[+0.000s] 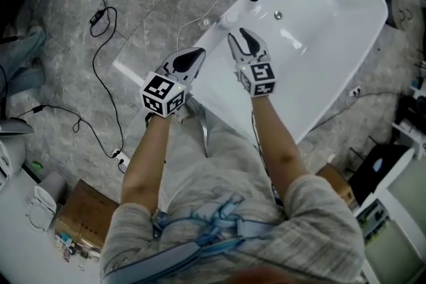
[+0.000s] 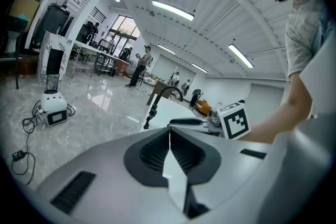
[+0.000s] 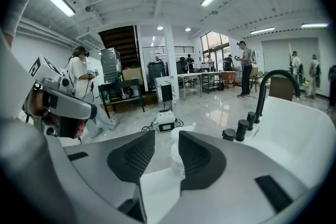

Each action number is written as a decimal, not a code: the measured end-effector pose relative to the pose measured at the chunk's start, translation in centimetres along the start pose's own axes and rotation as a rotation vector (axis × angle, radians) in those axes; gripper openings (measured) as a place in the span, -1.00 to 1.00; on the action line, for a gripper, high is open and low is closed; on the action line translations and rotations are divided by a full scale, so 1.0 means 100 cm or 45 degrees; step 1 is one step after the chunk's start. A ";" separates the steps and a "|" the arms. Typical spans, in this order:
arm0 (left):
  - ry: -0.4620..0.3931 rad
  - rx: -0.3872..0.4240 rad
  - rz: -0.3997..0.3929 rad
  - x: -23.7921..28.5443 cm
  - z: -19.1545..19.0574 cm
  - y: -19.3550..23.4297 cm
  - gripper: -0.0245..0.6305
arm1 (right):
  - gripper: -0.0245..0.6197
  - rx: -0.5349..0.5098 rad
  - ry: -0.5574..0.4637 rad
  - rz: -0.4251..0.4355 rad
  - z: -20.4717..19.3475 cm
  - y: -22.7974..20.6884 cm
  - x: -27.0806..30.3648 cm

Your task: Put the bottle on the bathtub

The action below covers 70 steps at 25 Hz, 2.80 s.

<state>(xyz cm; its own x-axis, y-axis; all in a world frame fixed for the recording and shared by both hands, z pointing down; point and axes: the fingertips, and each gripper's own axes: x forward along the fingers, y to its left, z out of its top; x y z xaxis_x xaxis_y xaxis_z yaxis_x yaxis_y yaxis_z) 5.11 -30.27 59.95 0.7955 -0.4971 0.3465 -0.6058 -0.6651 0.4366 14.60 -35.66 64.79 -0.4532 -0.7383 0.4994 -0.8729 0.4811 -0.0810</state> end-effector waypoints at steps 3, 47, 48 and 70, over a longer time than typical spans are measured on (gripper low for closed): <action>-0.031 0.015 -0.007 -0.005 0.015 -0.007 -0.91 | -0.55 0.023 -0.034 0.034 0.014 0.012 -0.013; -0.226 0.090 0.020 -0.091 0.087 -0.057 -0.91 | -0.91 -0.041 -0.233 0.476 0.132 0.160 -0.112; -0.233 0.088 0.026 -0.093 0.088 -0.056 -0.91 | -0.91 -0.050 -0.225 0.476 0.132 0.161 -0.113; -0.236 0.077 0.049 -0.113 0.076 -0.053 -0.91 | -0.91 -0.072 -0.220 0.465 0.120 0.172 -0.110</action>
<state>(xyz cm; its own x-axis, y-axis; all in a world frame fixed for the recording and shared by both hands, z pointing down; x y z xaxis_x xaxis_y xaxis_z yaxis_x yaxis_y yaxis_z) -0.57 -25.33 47.38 0.7638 -0.6135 0.2007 -0.6386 -0.6730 0.3733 2.43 -24.93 47.54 -0.7593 -0.5804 0.2943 -0.6400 0.7480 -0.1759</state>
